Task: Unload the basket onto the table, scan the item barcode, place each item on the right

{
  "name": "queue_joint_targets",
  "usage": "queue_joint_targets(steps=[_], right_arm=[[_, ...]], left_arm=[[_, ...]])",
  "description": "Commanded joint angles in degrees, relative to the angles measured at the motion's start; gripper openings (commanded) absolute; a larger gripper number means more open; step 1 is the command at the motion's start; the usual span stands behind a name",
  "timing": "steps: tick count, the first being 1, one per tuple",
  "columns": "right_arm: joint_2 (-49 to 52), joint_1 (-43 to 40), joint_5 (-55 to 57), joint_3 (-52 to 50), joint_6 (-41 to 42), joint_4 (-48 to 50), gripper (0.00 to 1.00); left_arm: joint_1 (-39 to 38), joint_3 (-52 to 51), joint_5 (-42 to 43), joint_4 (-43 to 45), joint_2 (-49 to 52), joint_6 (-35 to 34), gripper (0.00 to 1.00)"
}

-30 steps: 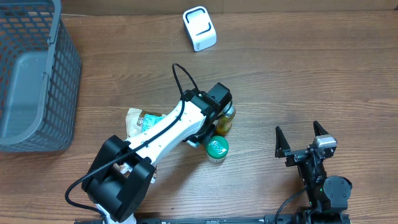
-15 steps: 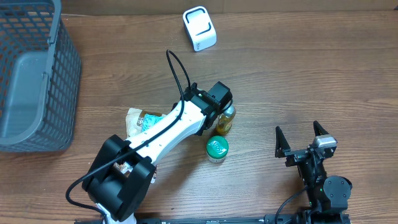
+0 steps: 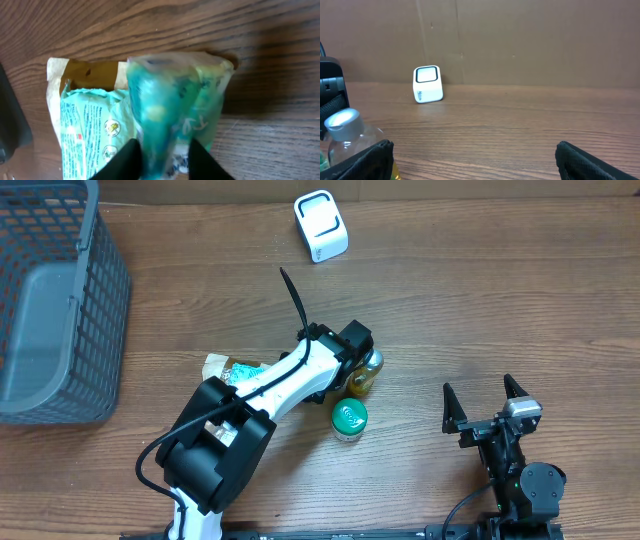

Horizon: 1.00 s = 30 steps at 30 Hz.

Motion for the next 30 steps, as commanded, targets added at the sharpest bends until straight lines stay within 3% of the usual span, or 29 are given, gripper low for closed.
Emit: queue_joint_targets(steps=[1, 8, 15, 20, 24, 27, 30], right_arm=[[-0.7, -0.3, 0.2, -0.6, -0.2, 0.2, 1.00], [-0.7, -0.3, 0.2, -0.6, -0.2, 0.2, 1.00], [-0.7, -0.3, 0.2, -0.6, -0.2, 0.2, 1.00], [-0.7, -0.3, 0.2, -0.6, -0.2, 0.2, 1.00], [-0.7, -0.3, 0.2, -0.6, -0.2, 0.2, 1.00], [-0.7, -0.3, 0.2, -0.6, -0.2, 0.2, 1.00], [-0.7, -0.3, 0.2, -0.6, -0.2, 0.2, 1.00]], left_arm=[[-0.3, 0.6, -1.1, -0.6, 0.3, -1.2, 0.33], [0.1, 5.2, -0.5, -4.7, -0.2, -1.2, 0.37], [4.4, 13.6, 5.8, -8.5, -2.3, 3.9, 0.52], [11.5, 15.0, 17.8, -8.5, -2.5, 10.7, 0.58], [18.6, 13.3, 32.5, -6.8, -2.3, 16.9, 0.61], [23.4, 11.5, 41.3, -5.7, -2.1, 20.7, 0.58], [27.1, 9.0, 44.2, -3.9, -2.1, 22.1, 0.53]])
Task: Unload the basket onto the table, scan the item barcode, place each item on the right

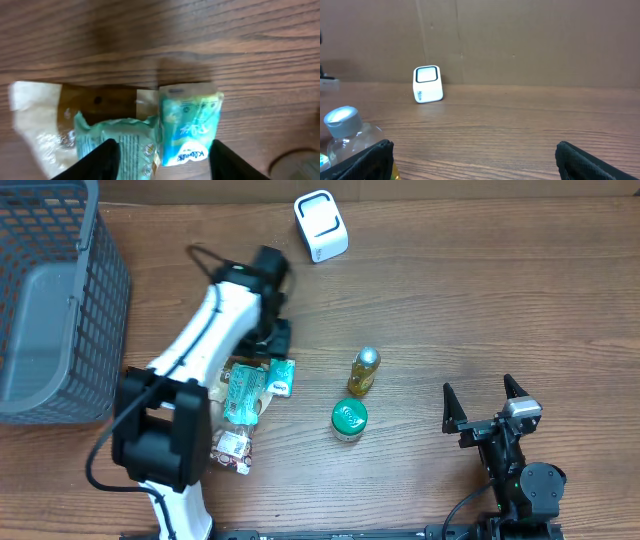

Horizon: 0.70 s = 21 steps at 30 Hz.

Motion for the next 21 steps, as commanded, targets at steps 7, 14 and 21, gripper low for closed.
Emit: queue_joint_targets(steps=[7, 14, 21], right_arm=[[-0.7, -0.3, 0.2, -0.6, -0.2, 0.3, 1.00], [-0.7, -0.3, 0.2, -0.6, -0.2, 0.3, 1.00], [-0.7, -0.3, 0.2, -0.6, -0.2, 0.3, 1.00]], left_arm=[[4.1, -6.6, 15.8, 5.8, -1.0, 8.5, 0.47], [1.9, -9.9, 15.8, 9.5, -1.0, 6.5, 0.36], [-1.4, -11.6, 21.3, 13.0, -1.2, 5.6, 0.25]])
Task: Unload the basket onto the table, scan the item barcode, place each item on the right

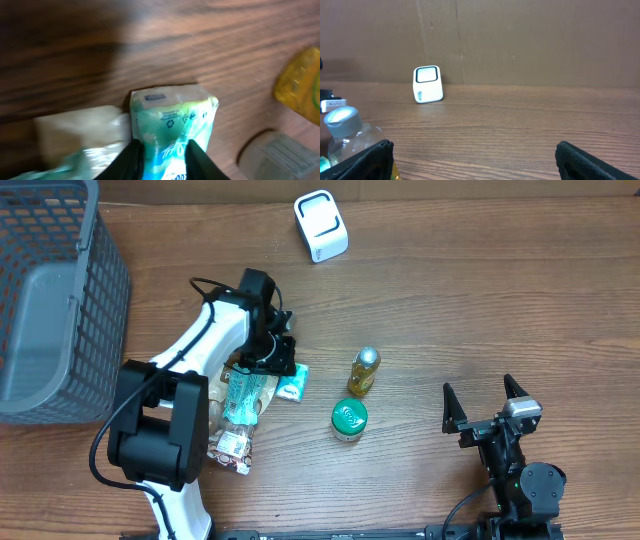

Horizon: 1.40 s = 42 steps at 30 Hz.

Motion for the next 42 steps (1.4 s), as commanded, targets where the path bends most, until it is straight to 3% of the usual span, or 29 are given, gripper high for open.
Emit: queue_joint_targets(steps=[1, 6, 11, 23, 34, 37, 42], right_arm=[[-0.7, -0.3, 0.2, -0.6, -0.3, 0.3, 1.00], [-0.7, -0.3, 0.2, -0.6, -0.3, 0.3, 1.00], [-0.7, -0.3, 0.2, -0.6, -0.3, 0.3, 1.00], [-0.7, -0.3, 0.2, -0.6, -0.3, 0.3, 1.00], [-0.7, -0.3, 0.2, -0.6, -0.3, 0.3, 1.00], [-0.7, -0.3, 0.2, -0.6, -0.3, 0.3, 1.00], [-0.7, -0.3, 0.2, -0.6, -0.3, 0.3, 1.00]], left_arm=[[-2.1, -0.1, 6.1, 0.9, -1.3, 0.5, 0.24], [-2.7, 2.3, 6.4, 0.9, -1.4, 0.4, 0.26], [-0.5, 2.2, 2.4, -1.7, -1.2, 0.3, 0.47], [-2.4, 0.8, 3.1, -2.4, -1.0, 10.0, 0.54], [-4.5, 0.6, 0.5, -2.1, 3.0, 10.2, 0.52], [-4.6, 0.6, 0.6, -2.1, 4.8, 10.2, 0.45], [-4.6, 0.6, 1.9, -2.1, 5.3, 10.2, 0.41]])
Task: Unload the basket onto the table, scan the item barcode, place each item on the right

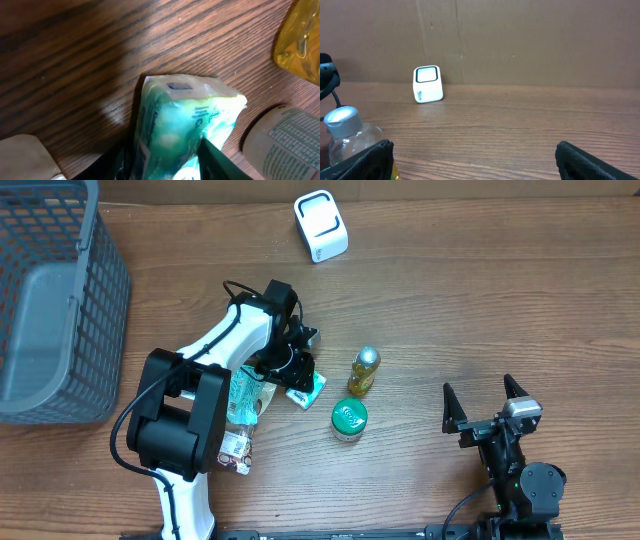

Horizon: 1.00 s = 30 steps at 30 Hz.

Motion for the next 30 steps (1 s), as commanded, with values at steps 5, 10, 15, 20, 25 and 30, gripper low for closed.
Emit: queue_joint_targets(steps=[5, 10, 15, 20, 25, 30], right_arm=[[-0.7, -0.3, 0.2, -0.6, -0.3, 0.3, 1.00], [-0.7, -0.3, 0.2, -0.6, -0.3, 0.3, 1.00], [-0.7, -0.3, 0.2, -0.6, -0.3, 0.3, 1.00], [-0.7, -0.3, 0.2, -0.6, -0.3, 0.3, 1.00], [-0.7, -0.3, 0.2, -0.6, -0.3, 0.3, 1.00], [-0.7, -0.3, 0.2, -0.6, -0.3, 0.3, 1.00]], left_arm=[[-0.3, 1.8, 0.6, -2.4, 0.3, -0.1, 0.11], [-0.6, 6.9, -10.1, -6.0, -2.9, -6.8, 0.04], [-3.6, 7.7, -28.3, -8.6, -8.4, -18.8, 0.04], [-9.2, 7.1, -43.1, -12.7, -9.1, -29.7, 0.04], [-15.2, 2.4, -55.8, -11.9, -9.1, -39.2, 0.04], [-18.3, -2.8, -58.3, -8.7, -9.1, -41.4, 0.04]])
